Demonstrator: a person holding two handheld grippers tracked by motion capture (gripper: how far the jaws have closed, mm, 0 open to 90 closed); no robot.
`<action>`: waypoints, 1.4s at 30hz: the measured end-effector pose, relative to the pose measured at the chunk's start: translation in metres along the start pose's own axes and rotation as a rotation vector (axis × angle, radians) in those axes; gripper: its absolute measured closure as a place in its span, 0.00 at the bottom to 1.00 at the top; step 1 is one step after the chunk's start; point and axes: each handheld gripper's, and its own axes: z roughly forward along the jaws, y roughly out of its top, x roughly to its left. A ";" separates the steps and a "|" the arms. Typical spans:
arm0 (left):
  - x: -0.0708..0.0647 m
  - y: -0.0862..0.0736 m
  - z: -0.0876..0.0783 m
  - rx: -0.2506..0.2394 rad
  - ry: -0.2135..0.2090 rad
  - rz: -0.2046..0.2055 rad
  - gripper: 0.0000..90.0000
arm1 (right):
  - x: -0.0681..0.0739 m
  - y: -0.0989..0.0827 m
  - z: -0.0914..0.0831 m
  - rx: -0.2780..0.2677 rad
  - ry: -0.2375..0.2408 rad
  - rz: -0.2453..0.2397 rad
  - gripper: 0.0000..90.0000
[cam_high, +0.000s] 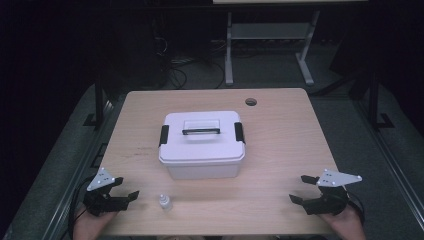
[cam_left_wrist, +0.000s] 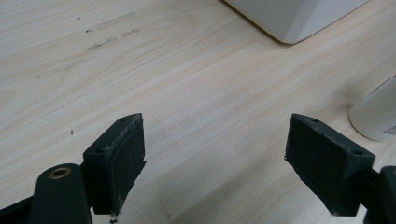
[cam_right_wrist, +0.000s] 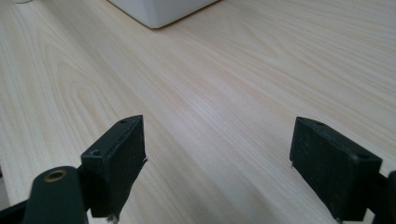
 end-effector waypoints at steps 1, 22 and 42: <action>0.000 0.000 0.000 0.000 0.002 -0.001 0.22 | 0.000 0.000 -0.001 -0.002 0.001 0.001 0.20; 0.001 0.003 0.003 0.000 -0.052 0.008 0.25 | -0.008 0.051 -0.014 0.089 0.047 -0.103 0.20; 0.003 0.006 0.010 0.017 -0.068 0.013 0.24 | -0.011 0.115 -0.001 0.168 0.105 -0.200 0.20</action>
